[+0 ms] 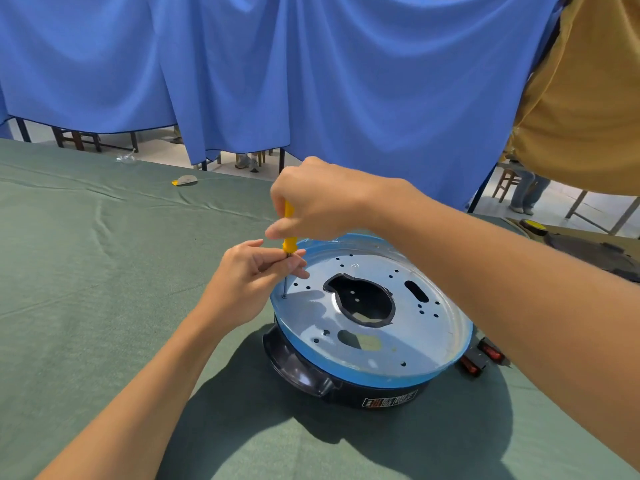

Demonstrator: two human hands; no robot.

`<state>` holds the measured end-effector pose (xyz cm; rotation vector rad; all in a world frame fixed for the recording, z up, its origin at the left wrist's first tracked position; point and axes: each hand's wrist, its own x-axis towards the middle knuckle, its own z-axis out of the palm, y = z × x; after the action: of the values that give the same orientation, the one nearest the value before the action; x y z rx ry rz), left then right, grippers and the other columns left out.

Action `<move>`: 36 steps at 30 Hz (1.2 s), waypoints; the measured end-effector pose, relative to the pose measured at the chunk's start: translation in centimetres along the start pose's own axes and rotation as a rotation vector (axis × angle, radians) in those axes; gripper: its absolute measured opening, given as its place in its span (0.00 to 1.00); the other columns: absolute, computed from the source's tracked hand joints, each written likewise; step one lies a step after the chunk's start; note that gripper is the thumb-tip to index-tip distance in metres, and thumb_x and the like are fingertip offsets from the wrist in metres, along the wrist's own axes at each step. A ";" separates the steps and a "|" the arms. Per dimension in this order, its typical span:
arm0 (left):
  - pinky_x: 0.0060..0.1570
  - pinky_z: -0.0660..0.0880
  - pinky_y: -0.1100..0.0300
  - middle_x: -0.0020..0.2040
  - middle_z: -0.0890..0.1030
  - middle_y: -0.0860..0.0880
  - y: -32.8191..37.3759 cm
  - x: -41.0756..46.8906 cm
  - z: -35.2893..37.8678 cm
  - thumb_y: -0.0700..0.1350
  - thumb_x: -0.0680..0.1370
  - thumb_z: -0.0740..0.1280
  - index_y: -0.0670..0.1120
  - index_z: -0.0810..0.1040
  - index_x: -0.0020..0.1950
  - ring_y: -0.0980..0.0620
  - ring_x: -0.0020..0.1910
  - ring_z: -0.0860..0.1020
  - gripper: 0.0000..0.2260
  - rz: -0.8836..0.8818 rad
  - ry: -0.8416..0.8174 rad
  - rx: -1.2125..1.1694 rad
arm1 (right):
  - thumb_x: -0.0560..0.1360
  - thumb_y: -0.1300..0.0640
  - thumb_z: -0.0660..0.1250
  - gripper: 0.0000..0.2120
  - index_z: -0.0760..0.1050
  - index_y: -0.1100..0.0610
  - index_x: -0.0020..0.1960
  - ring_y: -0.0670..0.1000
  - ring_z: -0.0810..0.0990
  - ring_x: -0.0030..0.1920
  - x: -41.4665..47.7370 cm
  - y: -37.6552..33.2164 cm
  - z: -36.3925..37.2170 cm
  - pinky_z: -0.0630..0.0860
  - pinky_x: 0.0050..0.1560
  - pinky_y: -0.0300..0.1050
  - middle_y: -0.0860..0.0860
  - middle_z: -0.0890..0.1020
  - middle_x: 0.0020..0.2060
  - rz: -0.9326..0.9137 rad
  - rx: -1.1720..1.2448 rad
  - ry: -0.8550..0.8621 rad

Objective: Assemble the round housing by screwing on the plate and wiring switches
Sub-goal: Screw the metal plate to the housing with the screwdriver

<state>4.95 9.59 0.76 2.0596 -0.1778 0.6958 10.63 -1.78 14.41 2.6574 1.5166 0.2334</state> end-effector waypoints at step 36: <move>0.69 0.62 0.54 0.45 0.86 0.57 -0.7 -0.2 0.2 0.40 0.80 0.67 0.45 0.87 0.46 0.71 0.51 0.79 0.09 0.000 -0.017 0.072 | 0.75 0.54 0.70 0.07 0.75 0.53 0.40 0.41 0.70 0.29 -0.3 0.1 -0.8 0.65 0.22 0.36 0.45 0.69 0.33 -0.059 0.010 0.040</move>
<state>5.15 9.82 0.02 2.1348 -0.1650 0.6943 10.45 -2.10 15.14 2.6257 1.6097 0.2779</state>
